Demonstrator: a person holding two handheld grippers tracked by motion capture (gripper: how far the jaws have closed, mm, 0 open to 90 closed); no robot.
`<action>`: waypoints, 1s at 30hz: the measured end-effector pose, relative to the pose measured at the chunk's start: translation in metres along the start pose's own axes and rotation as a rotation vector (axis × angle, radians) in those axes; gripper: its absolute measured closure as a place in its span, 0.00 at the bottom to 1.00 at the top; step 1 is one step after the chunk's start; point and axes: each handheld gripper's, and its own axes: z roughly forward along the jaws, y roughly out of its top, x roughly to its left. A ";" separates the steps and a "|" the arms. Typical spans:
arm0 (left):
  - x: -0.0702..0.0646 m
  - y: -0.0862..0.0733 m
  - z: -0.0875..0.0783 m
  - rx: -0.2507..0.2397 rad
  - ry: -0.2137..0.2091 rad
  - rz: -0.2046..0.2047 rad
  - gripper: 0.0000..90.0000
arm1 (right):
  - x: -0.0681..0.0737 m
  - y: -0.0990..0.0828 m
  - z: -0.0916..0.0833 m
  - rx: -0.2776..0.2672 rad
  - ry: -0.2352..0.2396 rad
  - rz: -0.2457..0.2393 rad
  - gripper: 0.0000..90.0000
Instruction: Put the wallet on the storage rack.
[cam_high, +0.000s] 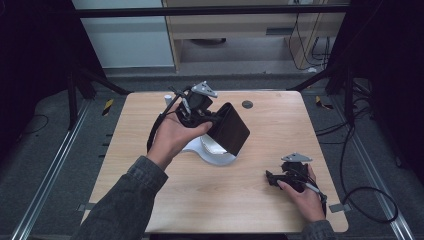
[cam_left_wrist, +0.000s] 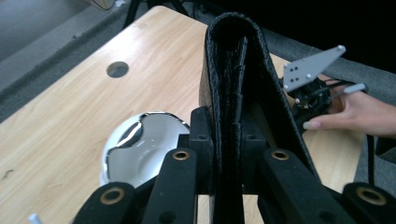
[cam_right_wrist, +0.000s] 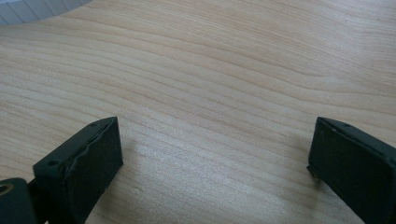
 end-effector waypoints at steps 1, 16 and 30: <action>0.002 0.001 -0.003 -0.003 0.017 -0.003 0.89 | 0.000 0.000 0.000 0.000 -0.003 -0.001 0.03; 0.029 -0.011 0.007 0.041 0.080 -0.060 0.89 | 0.001 0.000 0.001 0.003 -0.015 0.010 0.02; 0.037 -0.023 0.029 0.073 0.081 -0.087 0.89 | 0.001 0.000 0.001 0.003 -0.014 0.009 0.02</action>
